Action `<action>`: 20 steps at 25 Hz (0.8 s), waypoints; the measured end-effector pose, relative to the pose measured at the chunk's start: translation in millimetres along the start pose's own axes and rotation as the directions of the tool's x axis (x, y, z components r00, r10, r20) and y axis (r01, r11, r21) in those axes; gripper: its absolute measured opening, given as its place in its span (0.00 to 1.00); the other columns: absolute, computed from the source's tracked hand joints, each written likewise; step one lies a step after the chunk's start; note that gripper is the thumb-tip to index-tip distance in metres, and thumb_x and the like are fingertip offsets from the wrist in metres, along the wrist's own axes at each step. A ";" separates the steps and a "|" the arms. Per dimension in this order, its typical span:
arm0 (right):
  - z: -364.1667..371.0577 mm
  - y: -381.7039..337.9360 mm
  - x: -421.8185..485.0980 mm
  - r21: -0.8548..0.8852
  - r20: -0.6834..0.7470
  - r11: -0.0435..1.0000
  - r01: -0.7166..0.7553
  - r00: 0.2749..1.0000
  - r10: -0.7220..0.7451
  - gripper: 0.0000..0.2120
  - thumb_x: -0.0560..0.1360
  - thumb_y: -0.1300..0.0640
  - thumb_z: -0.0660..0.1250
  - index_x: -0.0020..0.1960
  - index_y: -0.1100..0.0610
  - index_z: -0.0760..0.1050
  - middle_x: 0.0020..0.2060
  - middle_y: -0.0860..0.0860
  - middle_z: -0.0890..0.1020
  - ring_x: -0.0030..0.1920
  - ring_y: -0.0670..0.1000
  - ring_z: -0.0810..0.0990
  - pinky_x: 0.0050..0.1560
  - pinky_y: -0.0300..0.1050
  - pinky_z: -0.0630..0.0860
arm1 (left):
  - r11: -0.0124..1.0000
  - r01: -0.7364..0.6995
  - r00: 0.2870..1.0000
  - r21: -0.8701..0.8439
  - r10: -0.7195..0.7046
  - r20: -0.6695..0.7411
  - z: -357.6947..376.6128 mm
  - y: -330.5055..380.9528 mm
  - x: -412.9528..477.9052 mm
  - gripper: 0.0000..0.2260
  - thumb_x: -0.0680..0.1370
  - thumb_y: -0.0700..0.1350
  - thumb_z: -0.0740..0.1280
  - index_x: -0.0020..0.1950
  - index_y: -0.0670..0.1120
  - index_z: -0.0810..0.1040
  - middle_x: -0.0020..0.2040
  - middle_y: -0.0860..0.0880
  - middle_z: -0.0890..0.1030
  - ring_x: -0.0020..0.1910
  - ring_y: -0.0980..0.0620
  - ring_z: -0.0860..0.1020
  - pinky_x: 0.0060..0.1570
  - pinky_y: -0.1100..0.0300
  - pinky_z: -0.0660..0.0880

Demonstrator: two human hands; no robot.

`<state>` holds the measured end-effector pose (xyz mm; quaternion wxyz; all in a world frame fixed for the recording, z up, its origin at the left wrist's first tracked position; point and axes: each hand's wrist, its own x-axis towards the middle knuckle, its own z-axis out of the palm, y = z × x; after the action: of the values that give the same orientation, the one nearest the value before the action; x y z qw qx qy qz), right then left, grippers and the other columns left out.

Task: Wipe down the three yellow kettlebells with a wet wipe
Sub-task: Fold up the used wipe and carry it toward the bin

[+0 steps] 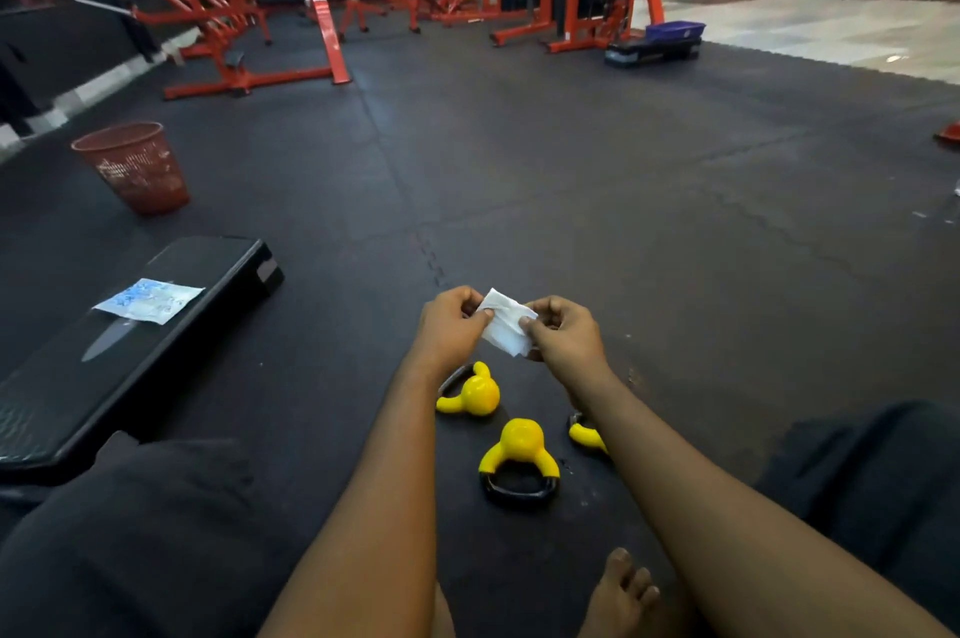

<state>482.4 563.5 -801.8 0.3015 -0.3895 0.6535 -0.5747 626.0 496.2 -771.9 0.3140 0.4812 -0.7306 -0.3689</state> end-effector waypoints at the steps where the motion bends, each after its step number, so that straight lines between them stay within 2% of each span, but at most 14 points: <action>1: 3.3 -2.3 3.9 0.020 -0.010 1.000 0.001 1.000 -0.001 0.04 0.74 0.63 0.68 0.46 0.57 0.81 0.41 0.58 0.84 0.44 0.59 0.83 0.41 0.60 0.83 | 1.000 0.006 1.000 -0.014 -0.007 -0.014 -2.0 -3.2 0.4 0.03 0.76 0.39 0.69 0.49 0.42 0.81 0.43 0.46 0.84 0.40 0.52 0.79 0.39 0.66 0.74; 5: 53.9 26.1 84.9 0.061 0.030 0.996 -0.071 0.997 0.069 0.05 0.76 0.63 0.66 0.46 0.58 0.81 0.42 0.56 0.83 0.42 0.53 0.82 0.37 0.57 0.83 | 0.992 0.108 0.993 -0.064 -0.110 -0.038 -1.3 -57.6 76.0 0.07 0.76 0.37 0.69 0.53 0.41 0.80 0.45 0.42 0.84 0.43 0.47 0.80 0.47 0.53 0.78; 7: 80.8 55.1 132.6 0.063 0.066 0.990 -0.123 0.991 0.119 0.02 0.75 0.63 0.69 0.47 0.60 0.80 0.41 0.55 0.82 0.40 0.51 0.82 0.36 0.53 0.83 | 0.983 0.168 0.984 -0.079 -0.173 -0.053 8.8 -96.0 126.8 0.07 0.75 0.37 0.67 0.51 0.43 0.80 0.43 0.44 0.84 0.42 0.47 0.81 0.45 0.54 0.79; 10: 111.5 102.5 197.1 0.039 0.099 0.985 -0.169 0.981 0.164 0.05 0.73 0.66 0.70 0.47 0.60 0.80 0.41 0.56 0.82 0.39 0.51 0.82 0.34 0.45 0.81 | 0.957 0.270 0.960 -0.103 -0.276 -0.051 32.6 -148.6 192.7 0.07 0.75 0.37 0.64 0.48 0.45 0.81 0.41 0.45 0.84 0.40 0.46 0.81 0.42 0.53 0.79; 13: 125.9 129.0 247.1 0.015 0.098 0.984 -0.179 0.979 0.177 0.06 0.72 0.68 0.70 0.46 0.60 0.80 0.42 0.58 0.82 0.39 0.51 0.83 0.33 0.43 0.80 | 0.949 0.289 0.953 -0.130 -0.298 -0.055 50.2 -177.4 241.1 0.04 0.77 0.41 0.66 0.46 0.44 0.81 0.40 0.44 0.83 0.39 0.44 0.81 0.37 0.52 0.81; 16: 122.8 113.1 268.2 -0.008 0.075 0.981 -0.196 0.978 0.196 0.06 0.71 0.68 0.69 0.45 0.60 0.81 0.41 0.58 0.83 0.40 0.53 0.83 0.34 0.46 0.81 | 0.957 0.268 0.960 -0.107 -0.274 -0.048 43.4 -160.7 262.1 0.05 0.79 0.43 0.67 0.47 0.43 0.81 0.40 0.43 0.84 0.41 0.43 0.83 0.40 0.47 0.82; 20: 100.8 23.9 274.4 -0.029 0.072 0.967 -0.254 0.964 0.255 0.06 0.71 0.67 0.69 0.43 0.58 0.81 0.40 0.56 0.84 0.41 0.54 0.84 0.34 0.48 0.82 | 0.949 0.302 0.953 -0.089 -0.300 0.037 -0.8 -81.8 272.8 0.04 0.79 0.44 0.66 0.46 0.46 0.79 0.40 0.45 0.84 0.42 0.41 0.83 0.42 0.43 0.82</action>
<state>422.2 277.5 -826.5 0.3935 -0.3267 0.6918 -0.5098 572.6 219.3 -812.0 0.2679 0.5676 -0.6341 -0.4516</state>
